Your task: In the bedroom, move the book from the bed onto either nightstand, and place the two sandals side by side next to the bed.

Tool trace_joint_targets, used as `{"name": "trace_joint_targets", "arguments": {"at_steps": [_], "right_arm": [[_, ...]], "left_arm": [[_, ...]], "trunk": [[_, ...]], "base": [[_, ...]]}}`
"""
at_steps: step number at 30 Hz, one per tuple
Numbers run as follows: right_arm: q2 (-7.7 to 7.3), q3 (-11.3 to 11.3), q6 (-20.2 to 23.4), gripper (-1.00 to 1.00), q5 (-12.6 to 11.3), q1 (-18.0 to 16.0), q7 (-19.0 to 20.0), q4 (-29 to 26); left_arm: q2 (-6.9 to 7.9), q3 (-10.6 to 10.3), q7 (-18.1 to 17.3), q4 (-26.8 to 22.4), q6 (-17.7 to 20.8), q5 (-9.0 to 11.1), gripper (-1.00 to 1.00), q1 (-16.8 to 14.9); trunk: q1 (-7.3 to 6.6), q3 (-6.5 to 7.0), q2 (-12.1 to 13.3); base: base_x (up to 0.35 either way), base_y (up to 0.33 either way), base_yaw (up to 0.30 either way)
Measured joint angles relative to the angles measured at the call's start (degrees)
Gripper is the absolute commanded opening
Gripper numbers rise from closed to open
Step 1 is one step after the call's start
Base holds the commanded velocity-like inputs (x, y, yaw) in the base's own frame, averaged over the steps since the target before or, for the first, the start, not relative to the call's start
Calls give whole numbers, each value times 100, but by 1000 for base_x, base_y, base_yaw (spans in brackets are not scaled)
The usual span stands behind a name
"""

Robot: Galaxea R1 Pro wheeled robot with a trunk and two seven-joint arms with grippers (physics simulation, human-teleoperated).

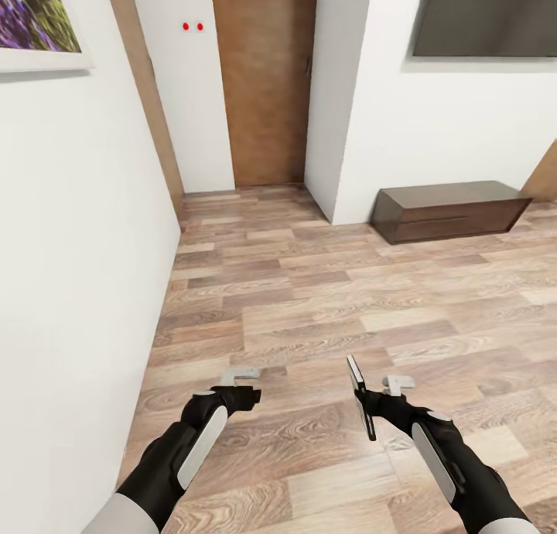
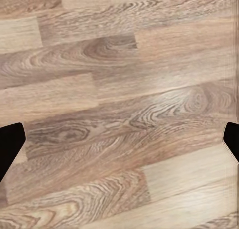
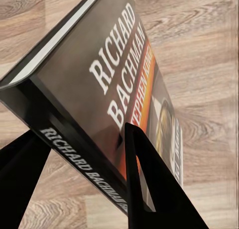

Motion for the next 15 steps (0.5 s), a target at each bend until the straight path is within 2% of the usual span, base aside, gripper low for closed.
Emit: {"name": "trace_joint_targets", "arguments": {"at_steps": [6,10,15], "right_arm": [[0,-2,0,-100,-4,-1,0,-1],[1,0,0,-100,-9,0,1,0],[1,0,0,-100,-9,0,3,-5]], "left_arm": [[-3,7,29,-211,5,-10,100,0],[1,34,193,-342,37,-9,100,1],[1,42,199,-372,89,57,100,1]], "trunk": [[-108,89,199],[-196,161,359],[-306,251,560]], "base": [[17,0,-265],[2,0,-65],[0,0,-14]]}}
